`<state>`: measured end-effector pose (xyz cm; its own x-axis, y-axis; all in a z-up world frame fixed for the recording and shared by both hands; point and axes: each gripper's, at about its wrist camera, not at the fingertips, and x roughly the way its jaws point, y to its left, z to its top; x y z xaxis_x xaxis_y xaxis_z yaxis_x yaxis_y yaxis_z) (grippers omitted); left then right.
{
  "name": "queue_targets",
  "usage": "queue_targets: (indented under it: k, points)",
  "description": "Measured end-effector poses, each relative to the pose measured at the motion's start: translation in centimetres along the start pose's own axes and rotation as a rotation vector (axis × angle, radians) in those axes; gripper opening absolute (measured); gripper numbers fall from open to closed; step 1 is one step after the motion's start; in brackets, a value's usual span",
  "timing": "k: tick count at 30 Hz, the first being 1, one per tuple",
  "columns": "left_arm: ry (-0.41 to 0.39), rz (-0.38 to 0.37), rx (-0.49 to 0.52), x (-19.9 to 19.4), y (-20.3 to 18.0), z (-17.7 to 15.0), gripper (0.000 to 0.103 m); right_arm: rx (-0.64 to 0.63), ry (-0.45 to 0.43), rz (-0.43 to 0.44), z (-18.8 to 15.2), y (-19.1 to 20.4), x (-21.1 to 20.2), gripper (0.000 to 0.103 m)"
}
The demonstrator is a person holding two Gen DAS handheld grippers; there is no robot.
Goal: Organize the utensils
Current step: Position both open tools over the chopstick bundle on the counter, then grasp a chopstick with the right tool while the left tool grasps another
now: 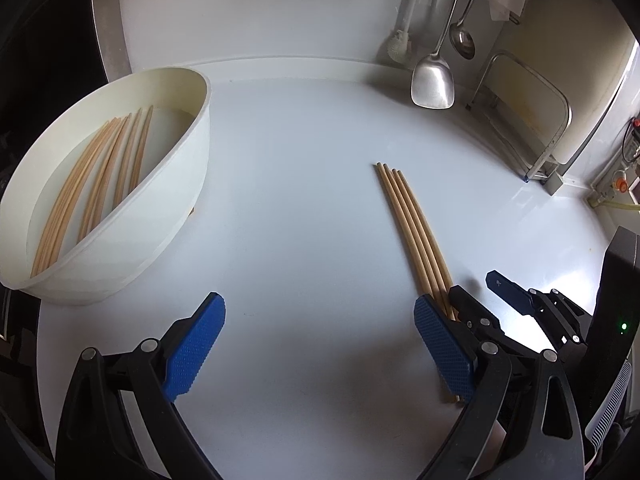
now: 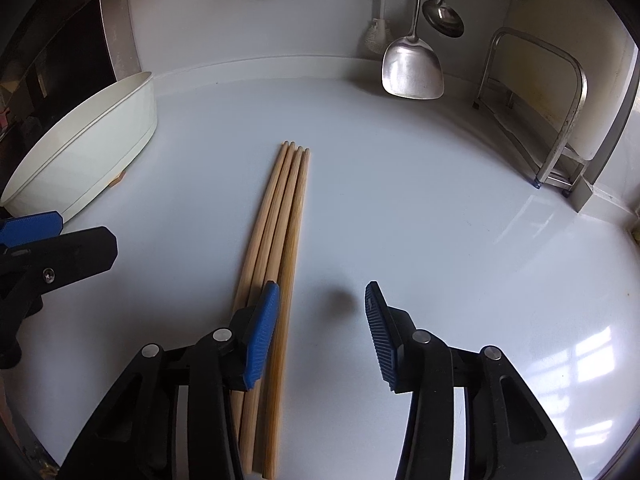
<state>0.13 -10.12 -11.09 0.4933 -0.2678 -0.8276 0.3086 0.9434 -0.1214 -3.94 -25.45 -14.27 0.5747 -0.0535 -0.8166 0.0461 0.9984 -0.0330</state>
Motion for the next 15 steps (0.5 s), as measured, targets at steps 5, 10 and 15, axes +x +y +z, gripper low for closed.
queue_targets:
  k: [5, 10, 15]
  points:
    - [-0.003, 0.0, 0.001, 0.1, -0.6, 0.0, 0.094, -0.032, 0.016, 0.019, -0.4, 0.4, 0.1, 0.027]
    - [0.001, 0.0, -0.007, 0.6, -0.8, 0.2, 0.094, -0.052, 0.01, 0.04, -0.4, 0.5, 0.1, 0.007]
    - [0.019, -0.005, -0.017, 1.4, -1.3, 0.2, 0.094, -0.026, 0.008, 0.069, -0.3, -0.5, 0.1, 0.007]
